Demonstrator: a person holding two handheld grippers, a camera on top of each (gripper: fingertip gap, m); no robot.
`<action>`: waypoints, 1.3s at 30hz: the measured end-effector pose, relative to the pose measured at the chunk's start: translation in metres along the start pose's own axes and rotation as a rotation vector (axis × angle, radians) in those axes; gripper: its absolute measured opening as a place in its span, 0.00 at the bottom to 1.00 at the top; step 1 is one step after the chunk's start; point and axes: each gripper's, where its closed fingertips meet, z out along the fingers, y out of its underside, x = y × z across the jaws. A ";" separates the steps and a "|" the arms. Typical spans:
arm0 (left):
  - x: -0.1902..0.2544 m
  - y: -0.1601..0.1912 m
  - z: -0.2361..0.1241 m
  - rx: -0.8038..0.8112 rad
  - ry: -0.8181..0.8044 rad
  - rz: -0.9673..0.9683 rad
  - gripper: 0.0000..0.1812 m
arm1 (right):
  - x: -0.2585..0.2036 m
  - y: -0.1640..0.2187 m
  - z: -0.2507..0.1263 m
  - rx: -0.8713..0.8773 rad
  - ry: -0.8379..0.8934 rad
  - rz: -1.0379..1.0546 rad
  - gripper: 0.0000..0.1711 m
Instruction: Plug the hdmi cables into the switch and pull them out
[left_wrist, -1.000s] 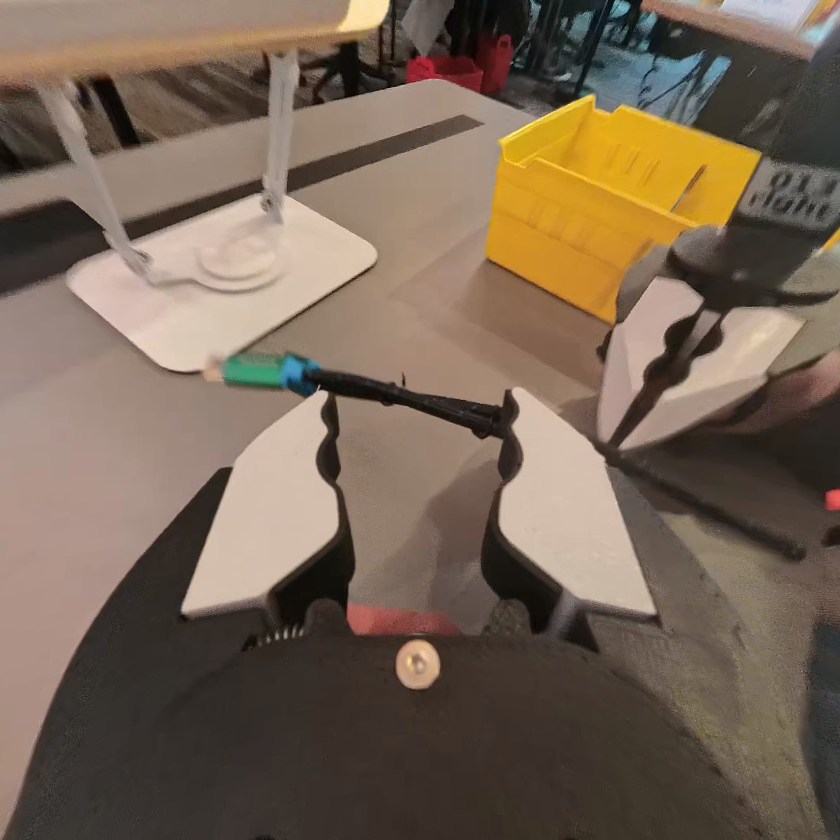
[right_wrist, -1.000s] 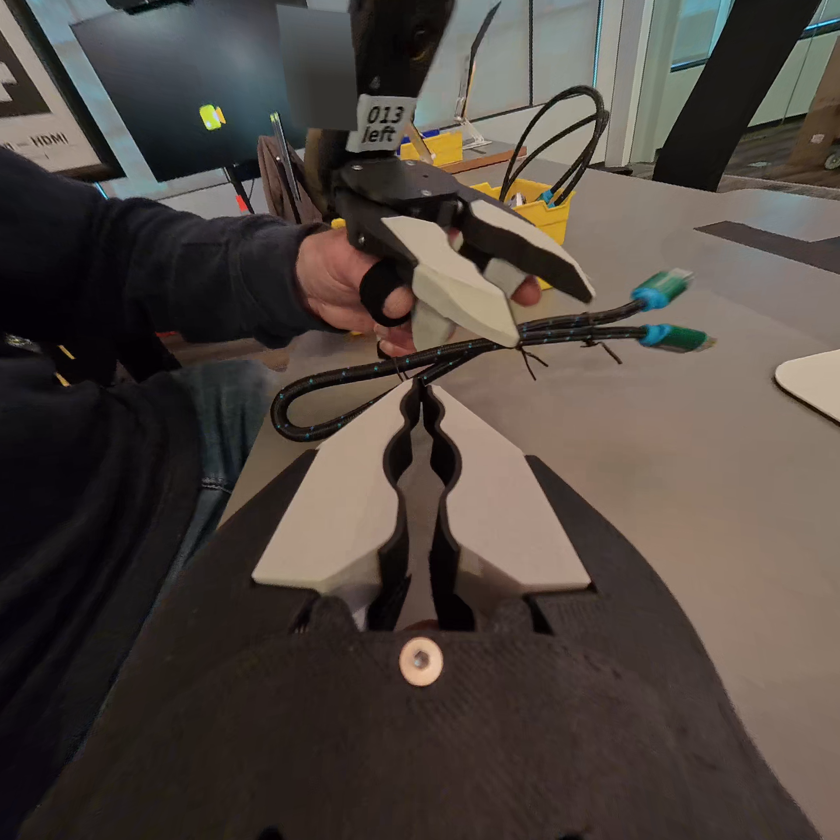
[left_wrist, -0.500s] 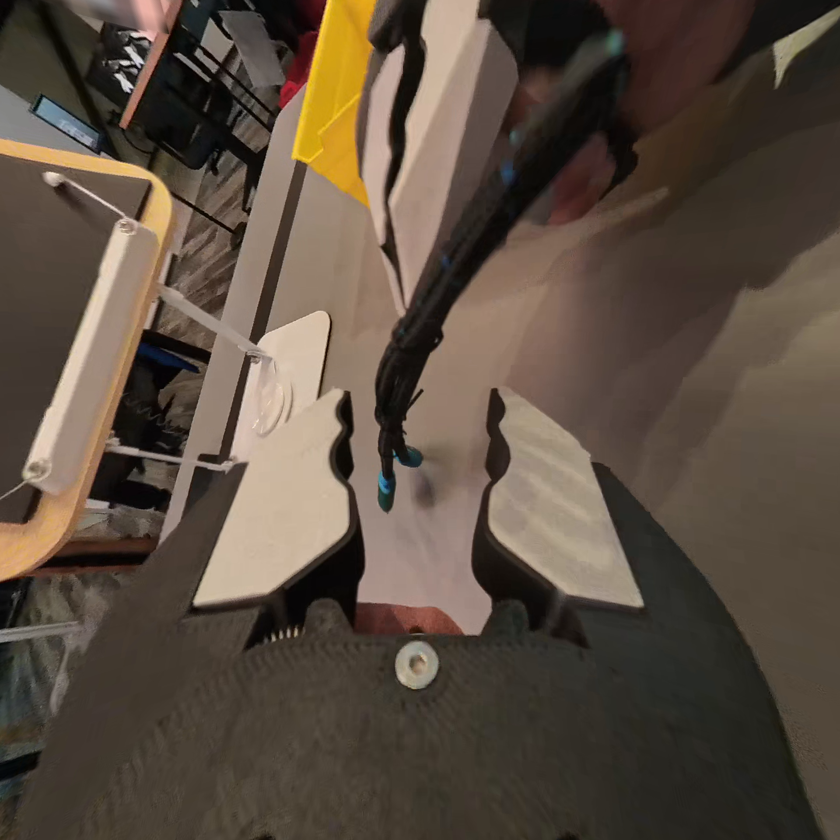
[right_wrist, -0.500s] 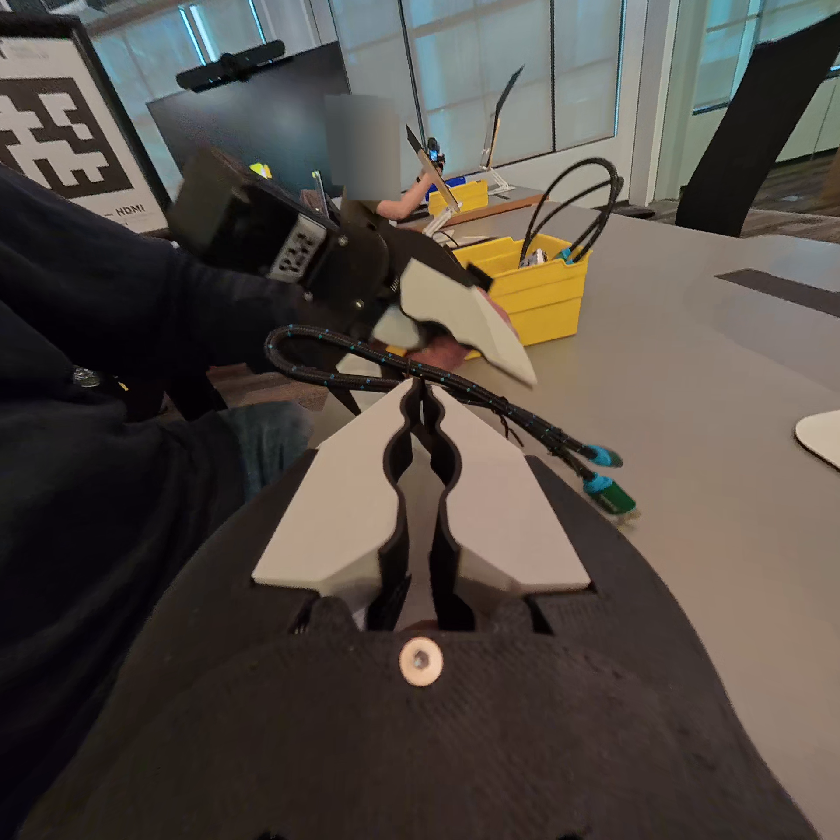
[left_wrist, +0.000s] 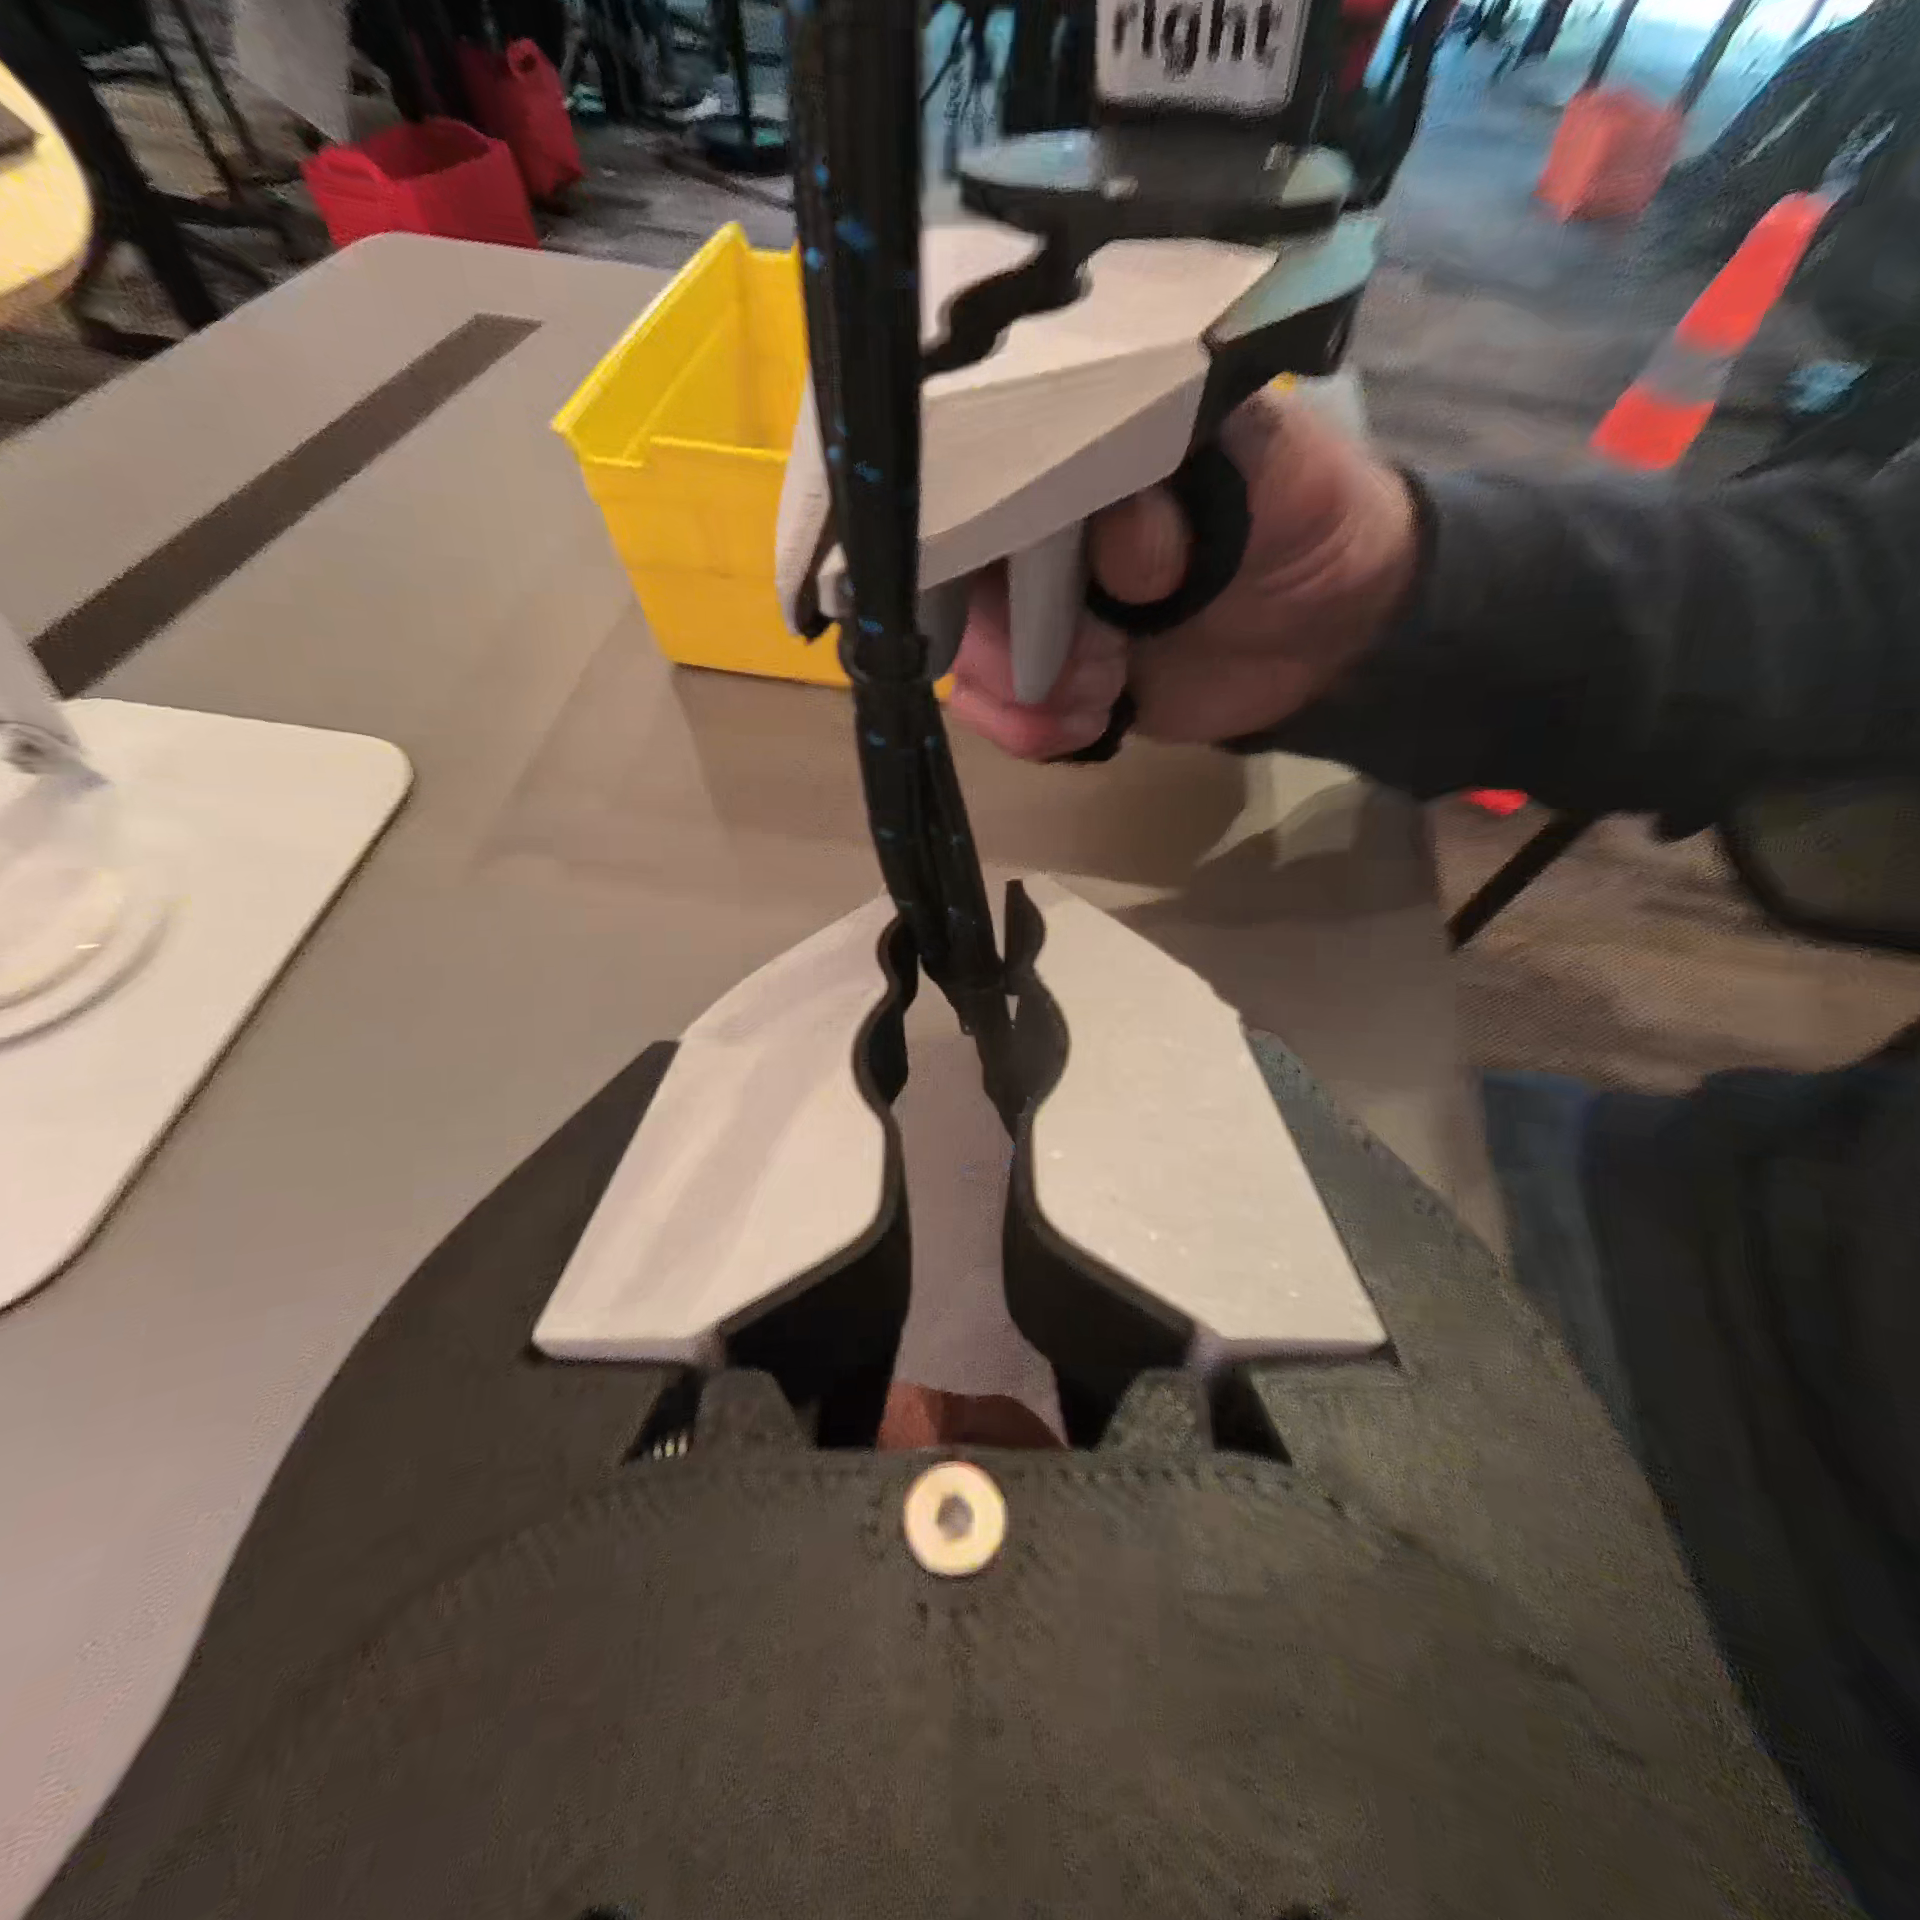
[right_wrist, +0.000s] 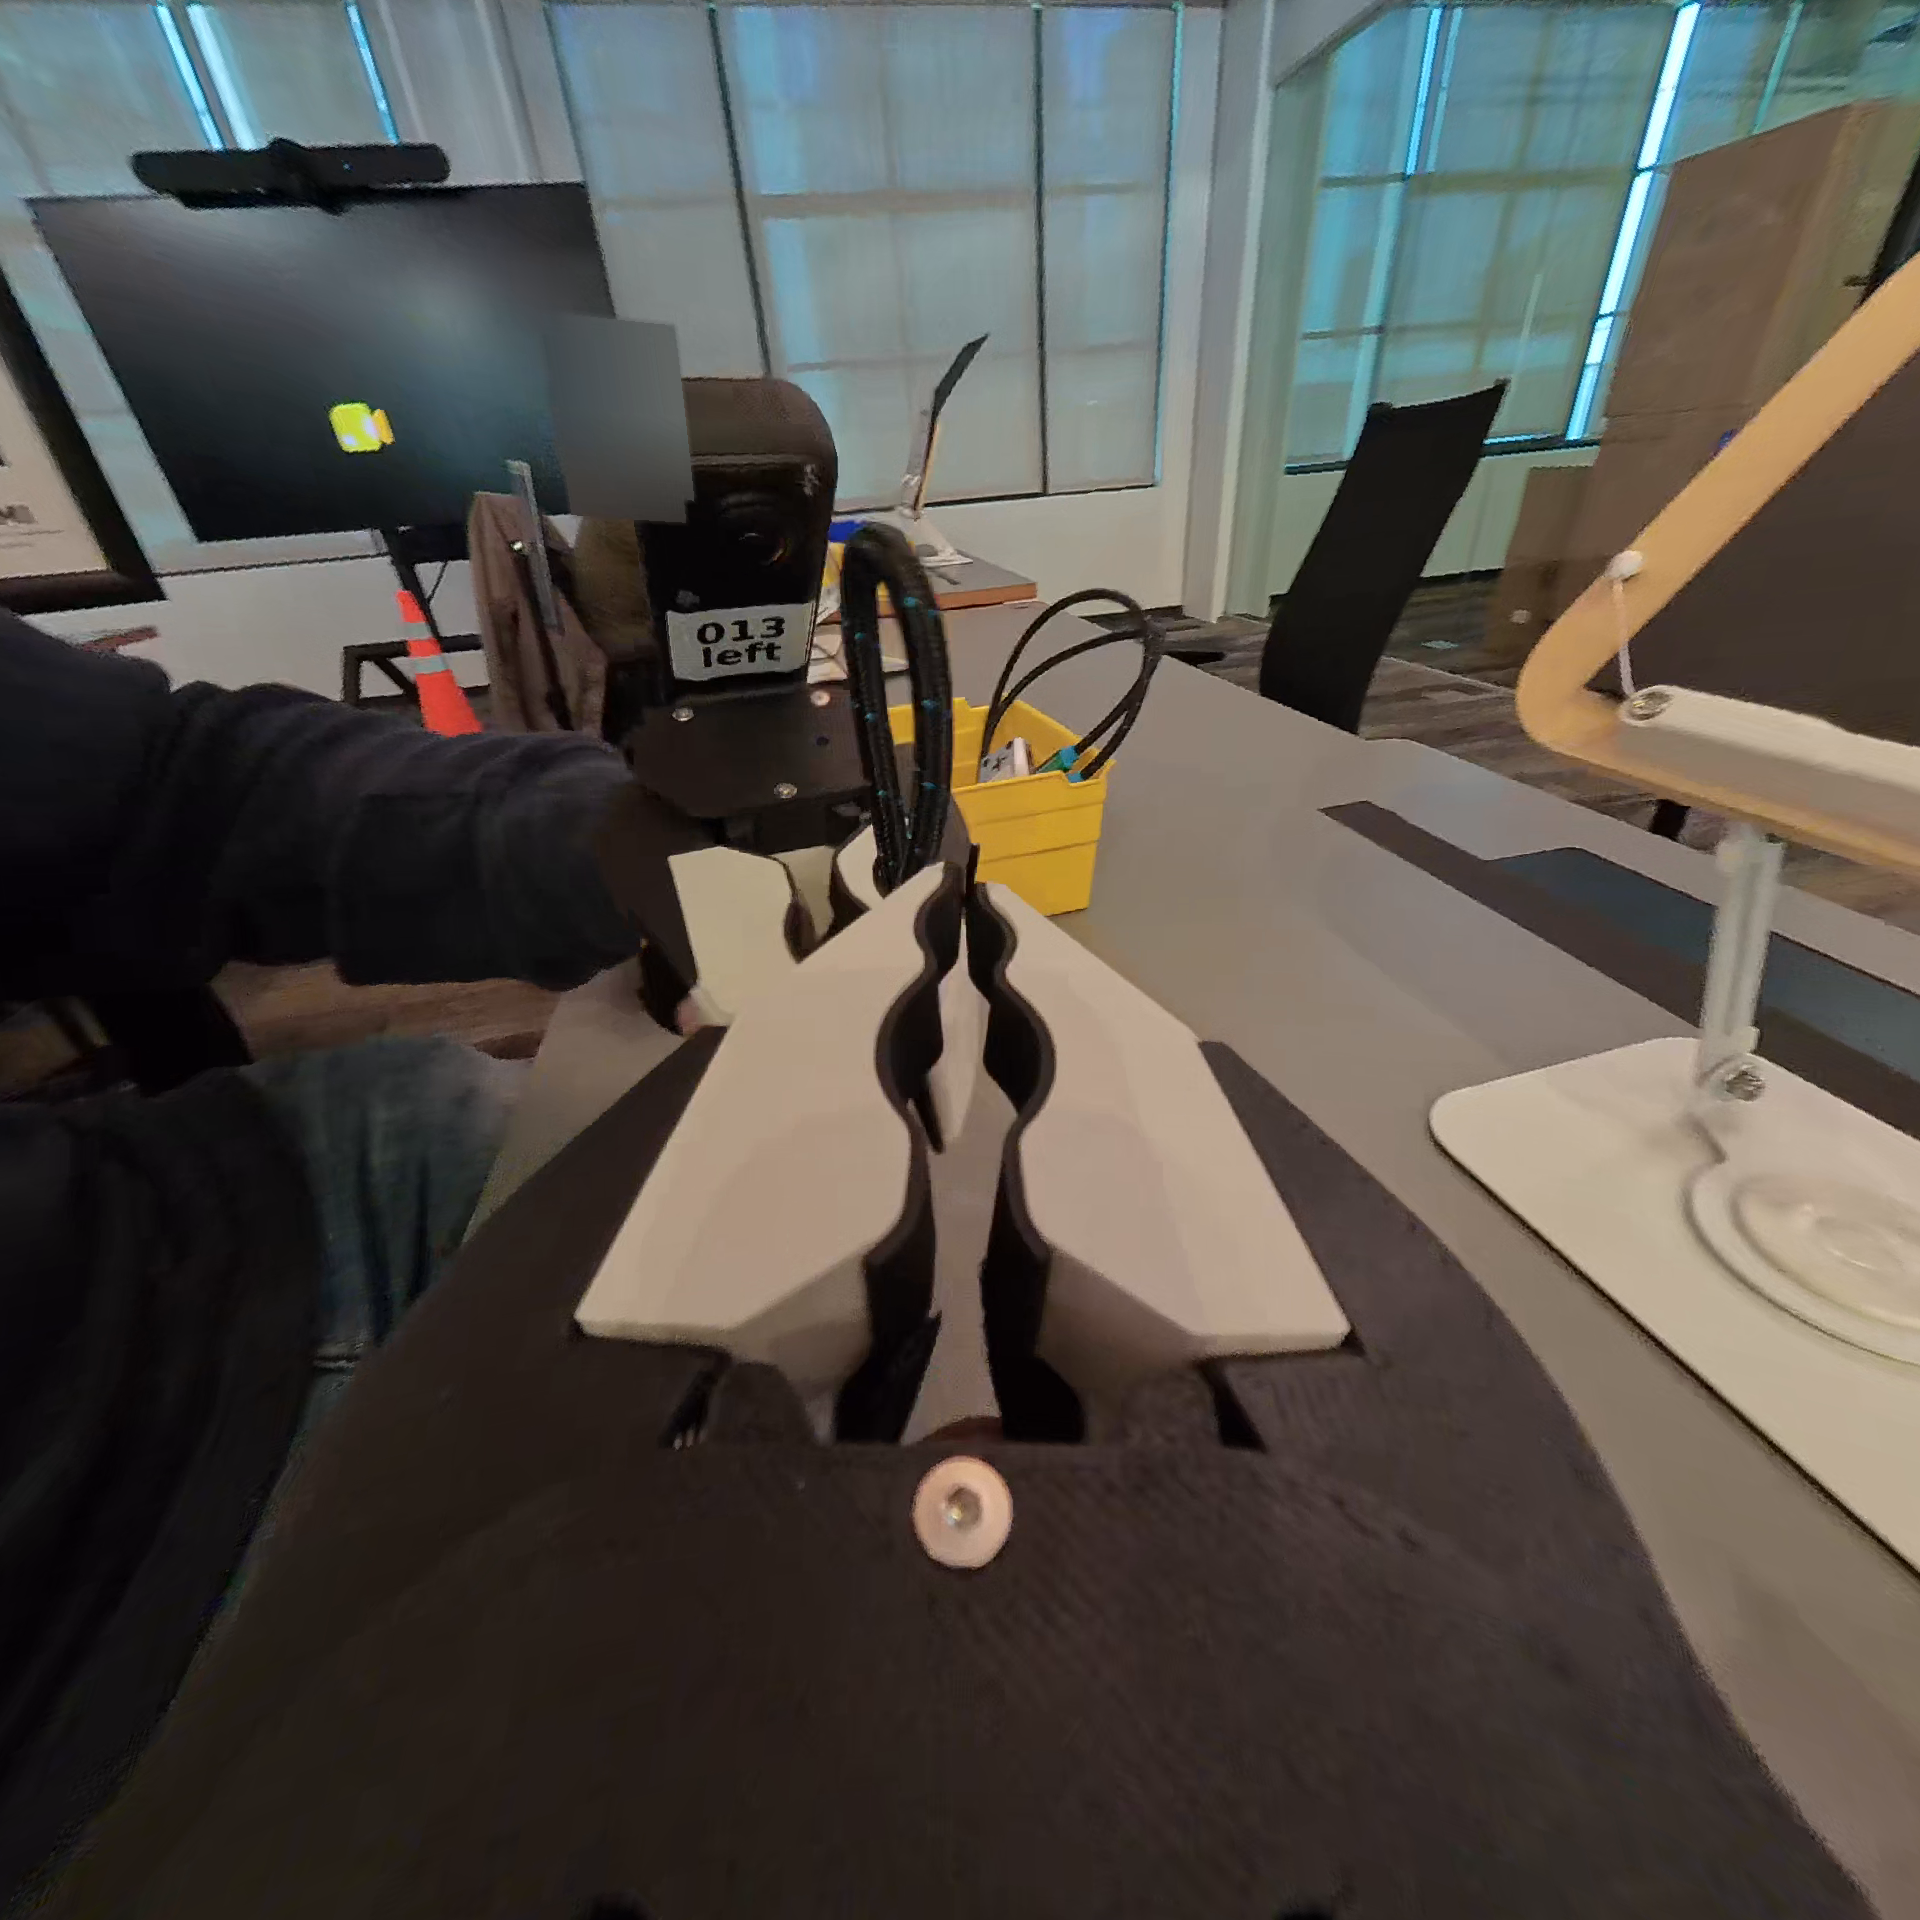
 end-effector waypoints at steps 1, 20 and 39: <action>0.003 -0.003 0.001 0.027 0.031 -0.043 0.08 | 0.003 0.000 0.001 -0.001 0.018 -0.007 0.00; 0.017 0.032 0.023 0.212 0.174 -0.597 0.25 | 0.040 0.070 0.006 -0.200 0.243 -0.065 0.00; 0.008 0.049 0.018 -0.247 -0.559 0.733 0.20 | 0.057 0.103 -0.002 -0.231 0.268 0.074 0.00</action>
